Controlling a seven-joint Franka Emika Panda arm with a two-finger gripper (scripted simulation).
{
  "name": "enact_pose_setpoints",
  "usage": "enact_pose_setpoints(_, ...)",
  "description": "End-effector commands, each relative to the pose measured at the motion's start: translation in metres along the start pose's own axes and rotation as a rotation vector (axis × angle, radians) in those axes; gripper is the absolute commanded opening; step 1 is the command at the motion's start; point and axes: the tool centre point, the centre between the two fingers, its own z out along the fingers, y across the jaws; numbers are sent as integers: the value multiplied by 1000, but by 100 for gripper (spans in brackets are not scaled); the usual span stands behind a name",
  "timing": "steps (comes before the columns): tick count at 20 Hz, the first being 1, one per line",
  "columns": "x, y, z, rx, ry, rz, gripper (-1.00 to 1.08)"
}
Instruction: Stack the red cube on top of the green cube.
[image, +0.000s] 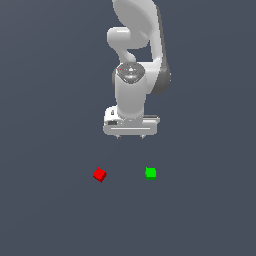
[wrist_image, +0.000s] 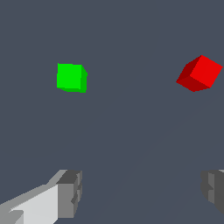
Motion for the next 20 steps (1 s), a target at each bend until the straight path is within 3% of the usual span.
enact_pose_setpoints(1,0,0,0,0,0,0,100)
enact_pose_setpoints(11,17,13,11,-1,2,63,100)
enact_pose_setpoints(20,57,50,39,-4,7,221,100)
